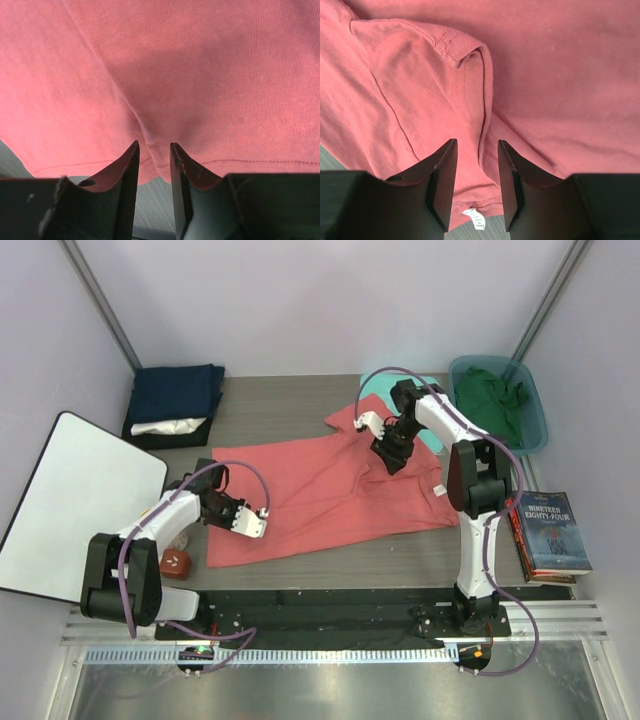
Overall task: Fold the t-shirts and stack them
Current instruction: Fold the tshirt
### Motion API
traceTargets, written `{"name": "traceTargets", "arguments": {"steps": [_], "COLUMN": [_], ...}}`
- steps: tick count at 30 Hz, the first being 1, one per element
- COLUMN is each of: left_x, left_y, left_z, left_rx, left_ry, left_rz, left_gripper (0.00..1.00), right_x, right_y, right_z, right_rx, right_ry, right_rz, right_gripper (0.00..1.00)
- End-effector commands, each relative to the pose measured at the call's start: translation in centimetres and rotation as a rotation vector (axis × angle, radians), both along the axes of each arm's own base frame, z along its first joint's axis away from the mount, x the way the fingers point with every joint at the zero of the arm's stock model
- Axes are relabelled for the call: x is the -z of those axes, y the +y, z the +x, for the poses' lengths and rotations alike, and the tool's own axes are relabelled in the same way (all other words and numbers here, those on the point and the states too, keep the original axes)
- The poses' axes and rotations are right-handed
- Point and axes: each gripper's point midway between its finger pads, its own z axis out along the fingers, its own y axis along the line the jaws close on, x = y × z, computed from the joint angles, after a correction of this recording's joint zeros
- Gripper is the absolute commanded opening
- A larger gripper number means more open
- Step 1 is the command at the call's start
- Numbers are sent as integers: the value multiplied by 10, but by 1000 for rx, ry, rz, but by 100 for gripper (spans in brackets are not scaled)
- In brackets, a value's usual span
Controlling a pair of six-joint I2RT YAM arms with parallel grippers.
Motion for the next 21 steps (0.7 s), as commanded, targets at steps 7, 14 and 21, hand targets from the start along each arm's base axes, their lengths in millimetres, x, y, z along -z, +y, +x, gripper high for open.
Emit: {"name": "traceTargets", "arguments": {"steps": [7, 14, 21], "left_x": [-11, -9, -7], "left_y": [-7, -8, -10], "left_z": [10, 8, 6], "left_rx": [1, 2, 8], "left_ry": [-21, -14, -5], "left_rz": [-27, -31, -37], "left_gripper": [31, 31, 32], "right_x": [12, 0, -31], "right_y": [2, 2, 22], "right_z": [10, 27, 51], "right_rx": [3, 0, -80], "right_ry": [-3, -96, -299], "right_rz": [-1, -21, -44], "right_gripper": [41, 1, 1]}}
